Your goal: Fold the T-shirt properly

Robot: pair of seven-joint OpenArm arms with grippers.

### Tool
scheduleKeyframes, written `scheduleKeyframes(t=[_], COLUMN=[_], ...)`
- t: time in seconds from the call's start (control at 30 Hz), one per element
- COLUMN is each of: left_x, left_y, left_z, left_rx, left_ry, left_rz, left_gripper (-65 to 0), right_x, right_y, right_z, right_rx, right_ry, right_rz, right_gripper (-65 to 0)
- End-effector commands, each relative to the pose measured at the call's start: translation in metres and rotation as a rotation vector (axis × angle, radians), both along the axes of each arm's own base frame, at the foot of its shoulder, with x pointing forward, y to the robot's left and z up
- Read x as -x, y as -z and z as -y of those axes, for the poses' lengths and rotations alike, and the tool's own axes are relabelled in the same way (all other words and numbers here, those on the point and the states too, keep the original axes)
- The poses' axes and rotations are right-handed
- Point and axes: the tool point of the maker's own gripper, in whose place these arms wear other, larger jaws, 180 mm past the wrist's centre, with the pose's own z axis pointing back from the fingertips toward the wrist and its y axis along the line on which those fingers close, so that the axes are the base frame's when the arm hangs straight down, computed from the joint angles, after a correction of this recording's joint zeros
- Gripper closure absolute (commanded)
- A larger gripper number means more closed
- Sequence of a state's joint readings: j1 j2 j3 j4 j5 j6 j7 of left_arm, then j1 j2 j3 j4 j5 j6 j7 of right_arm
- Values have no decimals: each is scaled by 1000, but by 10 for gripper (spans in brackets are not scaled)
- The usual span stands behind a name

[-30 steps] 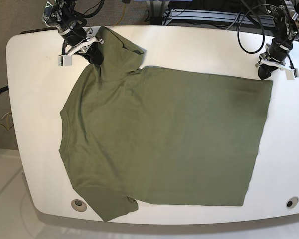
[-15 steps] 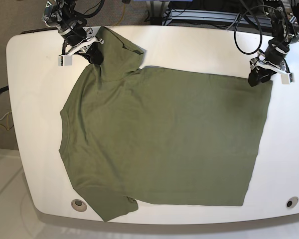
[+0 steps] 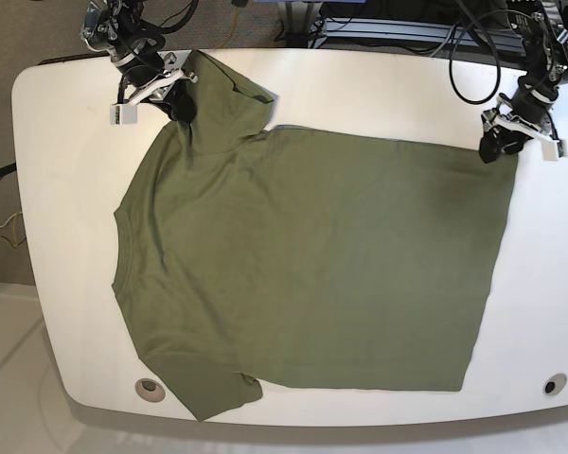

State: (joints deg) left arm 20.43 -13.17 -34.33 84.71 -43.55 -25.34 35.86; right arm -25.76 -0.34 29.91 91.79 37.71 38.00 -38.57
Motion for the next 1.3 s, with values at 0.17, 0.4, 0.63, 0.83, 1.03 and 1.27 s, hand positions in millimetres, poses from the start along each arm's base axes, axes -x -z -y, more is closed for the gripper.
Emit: scheduleKeyframes(t=[0.17,0.4,0.63,0.83,1.03,1.27], left_x=[-4,-5,-7,-8,-4,-5], left_y=[-14,-26,-33,-33,-24,-18], left_z=[-20,-32,-32,-27,-28,-22], left_rx=[-16,77,131,152,134,125], left_ry=[-40,-90,-95,-95,-107,-93], left_rz=[39,91,124,142,114,97], left_gripper=[-329,-321,-328,-344,-349,-344], right_x=[3,1,1,4,4,3], right_y=[0,-1,-1,1,0,-2], right_z=[2,1,1,0,0,0], right_rx=[19,16,16,18,20,27], right_ry=[-16,-19,-20,-27,-25,-31], right_rz=[-8,-2,-2,-13,-11,-6], right_gripper=[0,0,0,0,0,0])
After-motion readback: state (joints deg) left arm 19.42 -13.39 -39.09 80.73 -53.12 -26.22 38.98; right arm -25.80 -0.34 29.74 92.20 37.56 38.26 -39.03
